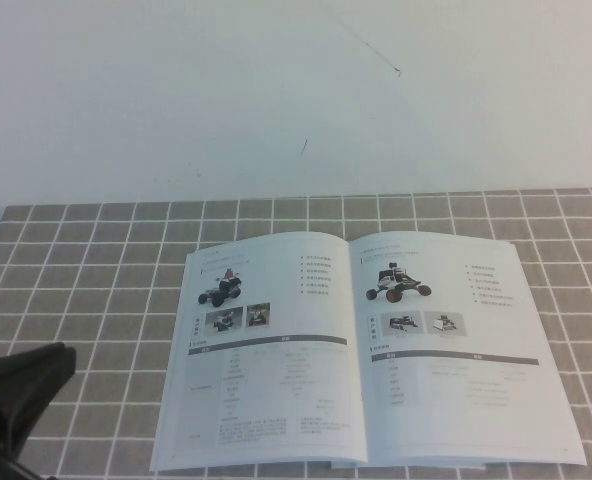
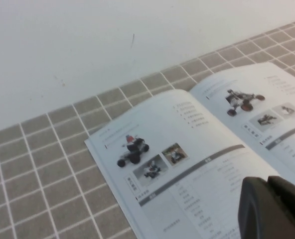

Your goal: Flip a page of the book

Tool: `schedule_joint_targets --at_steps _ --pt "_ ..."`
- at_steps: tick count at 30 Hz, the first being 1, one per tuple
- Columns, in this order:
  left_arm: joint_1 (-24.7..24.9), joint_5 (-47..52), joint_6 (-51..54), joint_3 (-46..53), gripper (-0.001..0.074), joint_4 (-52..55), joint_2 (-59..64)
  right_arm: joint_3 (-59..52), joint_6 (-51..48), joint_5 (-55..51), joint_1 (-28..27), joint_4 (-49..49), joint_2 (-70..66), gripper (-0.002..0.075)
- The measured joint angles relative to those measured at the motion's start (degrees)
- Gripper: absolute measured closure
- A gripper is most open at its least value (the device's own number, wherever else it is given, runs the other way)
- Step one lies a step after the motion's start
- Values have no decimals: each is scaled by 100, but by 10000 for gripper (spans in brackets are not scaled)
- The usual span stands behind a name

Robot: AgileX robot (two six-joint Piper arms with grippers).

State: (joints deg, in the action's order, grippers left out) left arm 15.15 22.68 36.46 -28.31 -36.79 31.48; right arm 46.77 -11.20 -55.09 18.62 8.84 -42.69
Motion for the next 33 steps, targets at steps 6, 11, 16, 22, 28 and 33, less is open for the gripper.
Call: schedule_joint_targets --at_steps 6,11,16,22,28,33 --pt "0 -252 101 295 738 39 -639 -1085 153 426 0 -60 727 727" --pt "0 -228 185 461 738 99 -1074 -1842 474 690 0 -119 1533 727" --pt "0 -199 212 461 738 99 -1233 -2127 642 690 0 -216 2166 727" --pt "0 55 235 461 738 -173 -1233 -2165 653 679 0 -396 2399 727" --pt "0 543 235 461 738 -410 -1233 -2165 653 679 0 -432 2399 727" --pt "0 825 235 461 738 -419 -1233 -2165 653 679 0 -432 2399 727"
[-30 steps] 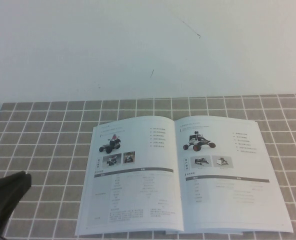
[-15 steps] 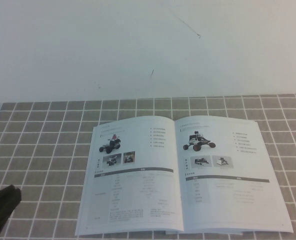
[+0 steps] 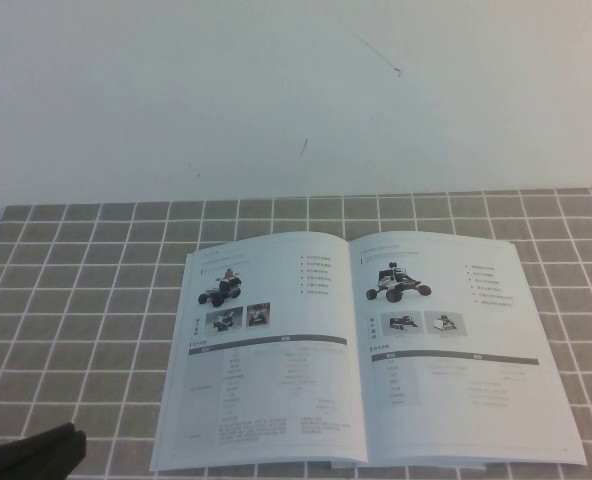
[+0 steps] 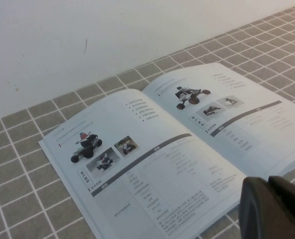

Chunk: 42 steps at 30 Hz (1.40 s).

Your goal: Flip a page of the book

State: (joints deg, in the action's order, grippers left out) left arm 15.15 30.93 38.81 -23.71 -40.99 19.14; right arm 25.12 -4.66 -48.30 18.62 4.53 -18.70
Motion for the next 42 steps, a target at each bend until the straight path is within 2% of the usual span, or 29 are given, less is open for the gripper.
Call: schedule_joint_targets --at_steps 7,10,15,22,29,32,36,42 --pt "0 91 0 0 738 19 0 0 0 0 0 0 0 727" --pt "-21 -165 0 50 738 413 -112 0 0 0 0 -2 0 727" --pt "-353 -660 0 355 738 906 -715 0 0 0 0 -24 0 727" --pt "-535 -1361 0 1237 738 1111 -1319 0 0 0 0 -32 0 727" --pt "-576 -2762 -208 2361 738 1076 -1457 0 0 0 0 -45 0 727" --pt "-685 -2682 -444 2498 738 1180 -1753 0 0 0 0 -45 0 727" --pt "-1016 -2269 -1001 2498 738 1843 -1962 0 7 0 0 -45 0 727" --pt "-1233 -1632 -2734 2498 738 2771 -1965 0 7 0 0 -48 0 727"
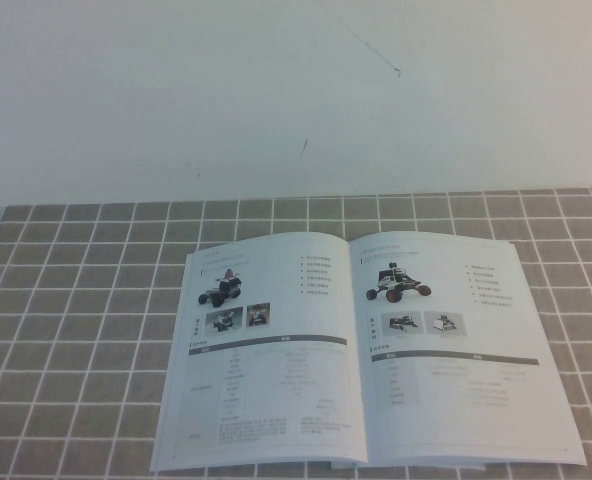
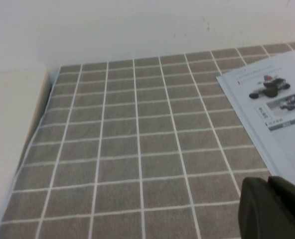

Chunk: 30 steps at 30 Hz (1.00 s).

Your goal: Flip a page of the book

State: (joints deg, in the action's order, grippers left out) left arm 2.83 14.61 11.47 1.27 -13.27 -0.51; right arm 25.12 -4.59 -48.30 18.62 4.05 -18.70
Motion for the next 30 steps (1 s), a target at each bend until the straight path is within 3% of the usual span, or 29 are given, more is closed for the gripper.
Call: schedule_joint_targets --at_steps 30 --pt "129 402 -571 -31 738 721 -22 0 0 0 0 0 0 727"
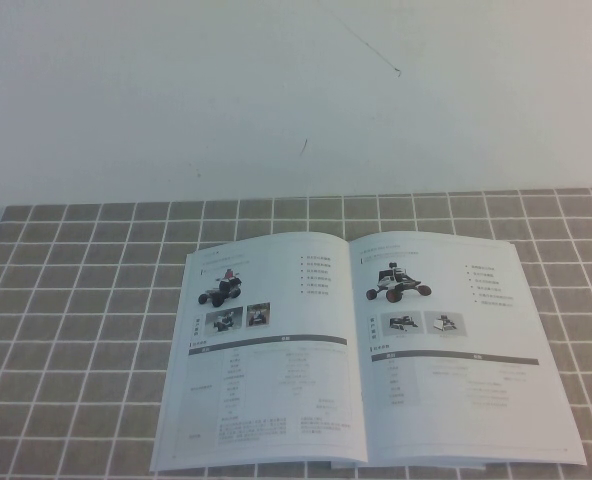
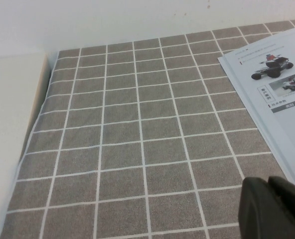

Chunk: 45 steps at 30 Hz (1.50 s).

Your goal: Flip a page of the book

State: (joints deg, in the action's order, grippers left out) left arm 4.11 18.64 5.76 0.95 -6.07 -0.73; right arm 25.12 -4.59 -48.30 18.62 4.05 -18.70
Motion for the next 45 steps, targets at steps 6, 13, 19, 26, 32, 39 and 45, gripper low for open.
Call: schedule_joint_targets --at_steps 6,13,19,26,32,39,45 --pt "0 0 -34 0 738 28 0 0 0 0 0 0 0 727" --pt "0 0 -13 0 738 42 0 0 0 0 0 0 0 727" --pt "0 4 -13 0 738 48 0 0 0 0 0 0 0 727" --pt "0 13 -13 0 738 48 0 0 0 0 0 0 0 727" --pt "0 13 -13 0 738 48 0 -22 0 26 0 0 0 727" --pt "0 17 -13 0 738 61 0 -255 -112 477 -269 311 464 727" --pt "0 17 -13 0 738 61 0 -1183 -152 2003 -1293 263 1475 727"
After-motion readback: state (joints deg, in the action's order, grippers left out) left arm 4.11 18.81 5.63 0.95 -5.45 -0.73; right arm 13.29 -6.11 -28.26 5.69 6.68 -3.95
